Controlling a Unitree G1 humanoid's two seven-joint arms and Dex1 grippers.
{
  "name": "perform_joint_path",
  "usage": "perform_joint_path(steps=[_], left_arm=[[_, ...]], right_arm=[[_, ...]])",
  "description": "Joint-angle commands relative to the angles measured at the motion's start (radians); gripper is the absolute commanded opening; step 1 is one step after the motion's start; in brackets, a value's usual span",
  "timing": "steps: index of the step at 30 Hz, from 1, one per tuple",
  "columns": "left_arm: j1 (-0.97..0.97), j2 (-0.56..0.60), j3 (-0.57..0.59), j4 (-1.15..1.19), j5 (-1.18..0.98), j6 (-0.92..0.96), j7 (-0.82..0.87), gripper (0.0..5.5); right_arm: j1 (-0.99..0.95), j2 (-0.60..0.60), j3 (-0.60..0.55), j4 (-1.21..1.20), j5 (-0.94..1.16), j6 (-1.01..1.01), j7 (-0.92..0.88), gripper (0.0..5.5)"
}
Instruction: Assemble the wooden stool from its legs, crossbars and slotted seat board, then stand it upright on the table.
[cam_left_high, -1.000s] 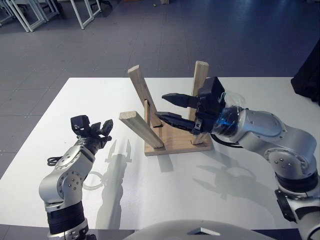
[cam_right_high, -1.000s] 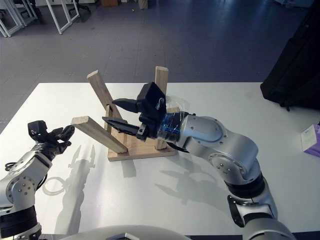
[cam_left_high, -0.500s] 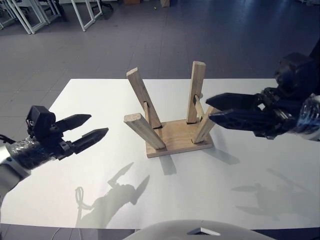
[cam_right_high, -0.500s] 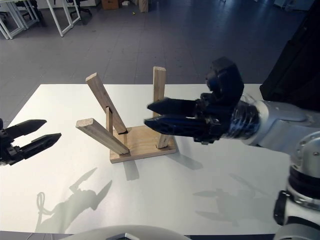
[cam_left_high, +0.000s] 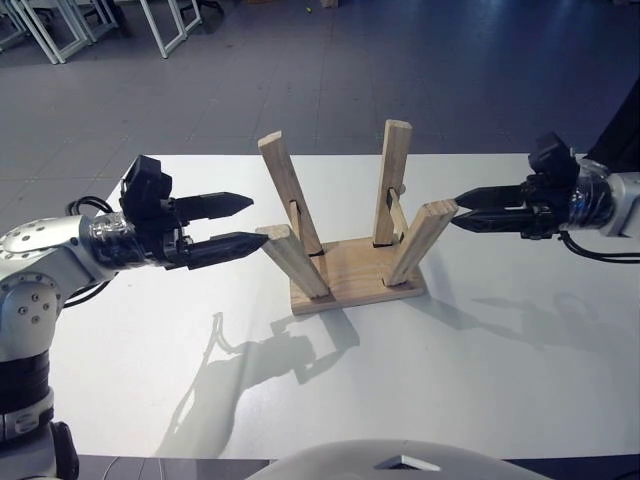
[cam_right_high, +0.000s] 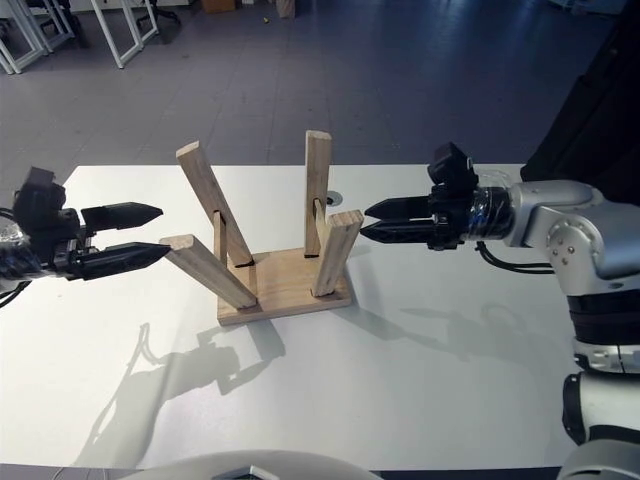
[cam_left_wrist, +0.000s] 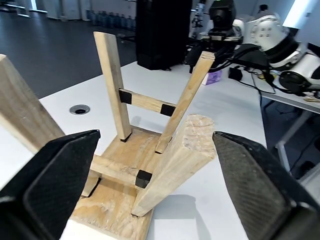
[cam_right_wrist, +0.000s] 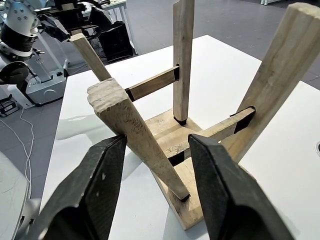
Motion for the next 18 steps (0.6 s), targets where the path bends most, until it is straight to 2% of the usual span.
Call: perform_joint_path(steps=[1,5,7,10,15,17,18], left_arm=[[-0.035,0.014,-0.052,0.033,0.041,-0.005,-0.043,4.16],[-0.011,0.101,-0.050,0.064,0.077,-0.010,-0.155,4.16],[-0.024,0.138,-0.044,0.103,0.100,-0.018,-0.200,4.22],[-0.096,0.101,-0.077,0.122,0.102,-0.017,-0.187,4.22],[-0.109,0.037,-0.126,0.084,0.099,-0.006,-0.171,4.22],[-0.111,0.025,-0.141,0.079,0.096,0.003,-0.176,4.22],[-0.108,0.019,-0.148,0.077,0.097,0.006,-0.176,4.03]], right_arm=[[-0.055,0.050,0.014,0.012,-0.018,0.044,0.026,2.27],[-0.006,0.036,0.016,-0.046,-0.037,0.071,0.056,2.27],[0.010,0.030,0.007,-0.060,-0.043,0.079,0.058,2.60],[0.027,0.046,0.000,-0.086,-0.045,0.090,0.047,3.19],[0.016,0.071,0.014,-0.094,-0.059,0.090,0.044,4.12],[0.003,0.105,0.026,-0.096,-0.077,0.076,0.025,4.12],[-0.004,0.125,0.034,-0.097,-0.087,0.072,0.015,4.17]])
